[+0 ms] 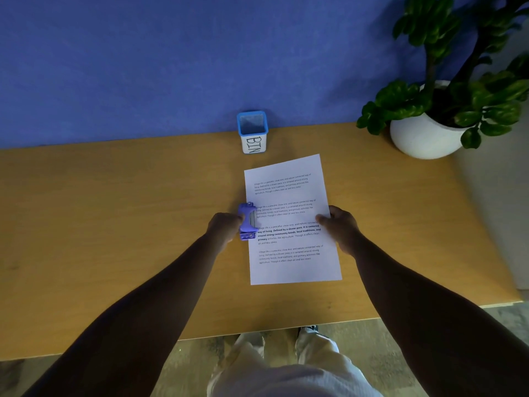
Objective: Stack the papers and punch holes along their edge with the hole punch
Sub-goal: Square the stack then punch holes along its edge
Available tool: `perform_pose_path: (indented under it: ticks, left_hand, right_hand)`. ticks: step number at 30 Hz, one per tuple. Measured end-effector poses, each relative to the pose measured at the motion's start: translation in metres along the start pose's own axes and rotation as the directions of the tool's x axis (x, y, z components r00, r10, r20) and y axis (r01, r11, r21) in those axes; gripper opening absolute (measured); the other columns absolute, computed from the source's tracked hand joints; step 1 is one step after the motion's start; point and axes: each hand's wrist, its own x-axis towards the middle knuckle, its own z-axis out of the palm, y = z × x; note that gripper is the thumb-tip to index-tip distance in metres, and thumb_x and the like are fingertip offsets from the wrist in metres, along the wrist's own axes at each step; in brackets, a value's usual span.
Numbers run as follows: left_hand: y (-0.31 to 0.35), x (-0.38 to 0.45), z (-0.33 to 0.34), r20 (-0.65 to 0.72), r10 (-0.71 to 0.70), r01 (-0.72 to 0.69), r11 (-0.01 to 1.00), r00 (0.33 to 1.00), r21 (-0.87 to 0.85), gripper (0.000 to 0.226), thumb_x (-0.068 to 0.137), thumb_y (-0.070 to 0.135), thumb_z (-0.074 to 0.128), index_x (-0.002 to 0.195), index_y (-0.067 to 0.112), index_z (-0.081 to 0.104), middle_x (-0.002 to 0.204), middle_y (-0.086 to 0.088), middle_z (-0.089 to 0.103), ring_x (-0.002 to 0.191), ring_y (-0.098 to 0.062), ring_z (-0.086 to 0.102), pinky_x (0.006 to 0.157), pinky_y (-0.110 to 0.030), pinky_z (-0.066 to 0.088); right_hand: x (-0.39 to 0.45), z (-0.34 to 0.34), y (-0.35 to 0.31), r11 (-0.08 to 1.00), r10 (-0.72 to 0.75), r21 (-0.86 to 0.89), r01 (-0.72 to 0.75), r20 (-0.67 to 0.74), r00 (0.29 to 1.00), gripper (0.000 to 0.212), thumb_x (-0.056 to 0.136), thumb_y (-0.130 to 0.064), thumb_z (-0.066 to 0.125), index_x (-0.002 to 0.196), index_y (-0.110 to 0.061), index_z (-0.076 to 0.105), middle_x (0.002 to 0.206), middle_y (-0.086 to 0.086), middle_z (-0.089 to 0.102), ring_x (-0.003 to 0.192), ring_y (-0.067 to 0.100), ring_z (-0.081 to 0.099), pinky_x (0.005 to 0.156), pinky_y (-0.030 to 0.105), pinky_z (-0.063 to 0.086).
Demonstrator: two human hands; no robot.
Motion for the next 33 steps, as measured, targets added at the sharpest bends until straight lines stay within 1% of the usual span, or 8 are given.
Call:
perform_pose_path:
  ticks: [3, 6, 11, 20, 24, 28, 31, 33]
  left_hand:
    - [-0.003, 0.001, 0.001, -0.006, -0.002, 0.003, 1.0, 1.0, 0.01, 0.01, 0.094, 0.028, 0.063, 0.092, 0.018, 0.061, 0.1, -0.005, 0.061, 0.088, -0.022, 0.058, 0.078, -0.03, 0.05]
    - [-0.005, 0.002, 0.005, -0.012, -0.009, 0.009, 1.0, 1.0, 0.029, 0.024, 0.094, 0.026, 0.063, 0.072, 0.025, 0.056, 0.099, -0.005, 0.061, 0.088, -0.022, 0.058, 0.085, -0.034, 0.054]
    - [-0.011, 0.005, 0.008, -0.025, -0.022, 0.024, 0.999, 0.999, 0.043, 0.027, 0.093, 0.027, 0.064, 0.068, 0.027, 0.053, 0.099, -0.005, 0.062, 0.088, -0.023, 0.059, 0.089, -0.037, 0.055]
    - [-0.009, 0.0, 0.012, -0.009, -0.048, 0.048, 0.995, 0.999, 0.083, 0.025, 0.094, 0.029, 0.062, 0.071, 0.023, 0.053, 0.101, -0.006, 0.063, 0.089, -0.024, 0.06, 0.09, -0.038, 0.055]
    - [-0.006, -0.004, 0.014, -0.017, -0.104, 0.105, 0.991, 0.994, 0.08, 0.029, 0.093, 0.032, 0.063, 0.102, 0.004, 0.063, 0.111, -0.013, 0.071, 0.106, -0.026, 0.069, 0.092, -0.04, 0.054]
    - [-0.002, -0.008, 0.012, 0.006, -0.141, 0.141, 0.99, 0.99, -0.006, 0.026, 0.094, 0.03, 0.061, 0.107, 0.008, 0.061, 0.115, -0.01, 0.07, 0.109, -0.024, 0.067, 0.085, -0.037, 0.052]
    - [0.0, -0.01, 0.01, 0.017, -0.172, 0.173, 0.982, 0.985, -0.076, 0.026, 0.097, 0.026, 0.056, 0.113, 0.007, 0.062, 0.115, -0.008, 0.071, 0.107, -0.022, 0.067, 0.081, -0.035, 0.05]
    - [-0.001, -0.011, 0.009, 0.027, -0.183, 0.184, 0.978, 0.983, -0.102, 0.026, 0.099, 0.024, 0.053, 0.117, 0.008, 0.062, 0.115, -0.006, 0.071, 0.101, -0.02, 0.068, 0.082, -0.036, 0.051]
  right_hand:
    - [0.001, -0.002, 0.005, 1.0, 0.004, -0.01, -0.004, 0.004, 1.0, 0.011, 0.091, -0.015, 0.063, 0.096, -0.023, 0.068, 0.094, -0.001, 0.071, 0.084, 0.019, 0.067, 0.074, 0.03, 0.055]
    - [0.003, -0.002, 0.011, 1.0, 0.019, -0.019, -0.019, 0.01, 1.0, 0.011, 0.091, -0.016, 0.063, 0.099, -0.023, 0.068, 0.096, 0.0, 0.071, 0.086, 0.02, 0.067, 0.077, 0.032, 0.055]
    - [0.008, -0.001, 0.02, 0.998, 0.04, -0.042, -0.04, 0.01, 0.999, 0.016, 0.091, -0.018, 0.063, 0.106, -0.02, 0.069, 0.102, 0.002, 0.071, 0.09, 0.022, 0.067, 0.079, 0.034, 0.055]
    - [0.01, 0.005, 0.026, 0.993, 0.054, -0.101, -0.055, -0.011, 0.998, 0.026, 0.092, -0.021, 0.062, 0.117, -0.016, 0.067, 0.109, 0.003, 0.07, 0.097, 0.025, 0.066, 0.085, 0.037, 0.055]
    - [0.011, 0.004, 0.025, 0.99, 0.034, -0.138, -0.037, -0.021, 0.999, 0.028, 0.091, -0.021, 0.063, 0.118, -0.016, 0.065, 0.109, 0.002, 0.07, 0.096, 0.024, 0.066, 0.083, 0.036, 0.055]
    - [0.012, 0.002, 0.026, 0.991, 0.035, -0.126, -0.055, -0.158, 0.987, 0.03, 0.088, -0.021, 0.065, 0.117, -0.017, 0.065, 0.109, 0.002, 0.071, 0.095, 0.023, 0.066, 0.082, 0.037, 0.057]
    - [0.012, -0.002, 0.026, 0.986, 0.073, -0.122, -0.112, -0.286, 0.955, 0.034, 0.086, -0.022, 0.058, 0.119, -0.023, 0.065, 0.102, 0.001, 0.07, 0.08, 0.02, 0.065, 0.066, 0.028, 0.051]
    - [0.012, -0.002, 0.028, 0.982, 0.063, -0.149, -0.116, -0.319, 0.946, 0.035, 0.084, -0.02, 0.051, 0.114, -0.026, 0.069, 0.102, 0.001, 0.07, 0.081, 0.022, 0.065, 0.067, 0.029, 0.053]
